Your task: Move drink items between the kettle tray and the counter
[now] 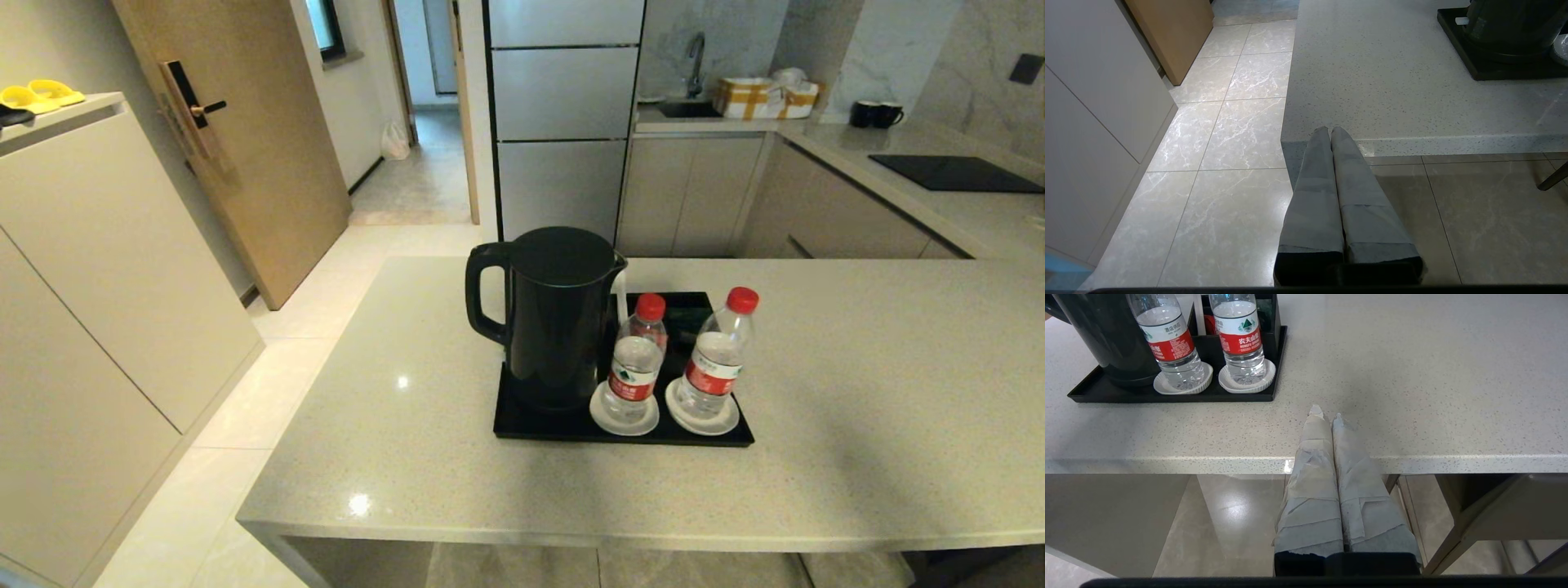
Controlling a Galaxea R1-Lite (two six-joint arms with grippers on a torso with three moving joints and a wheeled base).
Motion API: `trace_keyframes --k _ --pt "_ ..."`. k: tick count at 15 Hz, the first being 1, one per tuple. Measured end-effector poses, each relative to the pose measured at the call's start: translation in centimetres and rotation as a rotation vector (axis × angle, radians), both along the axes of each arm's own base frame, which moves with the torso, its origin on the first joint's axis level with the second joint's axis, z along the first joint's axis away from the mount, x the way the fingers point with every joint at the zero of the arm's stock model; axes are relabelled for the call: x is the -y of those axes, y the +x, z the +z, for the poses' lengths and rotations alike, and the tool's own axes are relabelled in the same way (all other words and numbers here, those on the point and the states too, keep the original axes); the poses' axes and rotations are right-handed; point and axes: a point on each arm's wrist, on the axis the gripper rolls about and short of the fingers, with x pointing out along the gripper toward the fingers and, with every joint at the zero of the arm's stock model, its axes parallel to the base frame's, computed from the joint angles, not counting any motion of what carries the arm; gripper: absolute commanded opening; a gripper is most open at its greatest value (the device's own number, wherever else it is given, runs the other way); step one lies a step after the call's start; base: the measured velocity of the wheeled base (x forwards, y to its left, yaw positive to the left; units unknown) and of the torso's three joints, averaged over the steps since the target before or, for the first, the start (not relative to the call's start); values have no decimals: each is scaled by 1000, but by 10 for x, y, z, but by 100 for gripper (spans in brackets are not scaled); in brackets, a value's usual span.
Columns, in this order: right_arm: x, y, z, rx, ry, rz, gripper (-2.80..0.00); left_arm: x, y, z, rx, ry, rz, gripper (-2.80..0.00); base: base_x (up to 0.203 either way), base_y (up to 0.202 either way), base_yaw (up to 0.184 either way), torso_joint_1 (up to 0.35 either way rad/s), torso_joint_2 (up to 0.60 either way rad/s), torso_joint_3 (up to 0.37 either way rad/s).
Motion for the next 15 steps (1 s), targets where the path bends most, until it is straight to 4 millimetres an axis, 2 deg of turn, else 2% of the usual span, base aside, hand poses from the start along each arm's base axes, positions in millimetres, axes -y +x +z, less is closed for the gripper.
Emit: trace_keyframes --k 15 --pt "0 0 0 2 17 -5 -280 0 0 0 -1 0 0 -280 0 0 0 0 0 0"
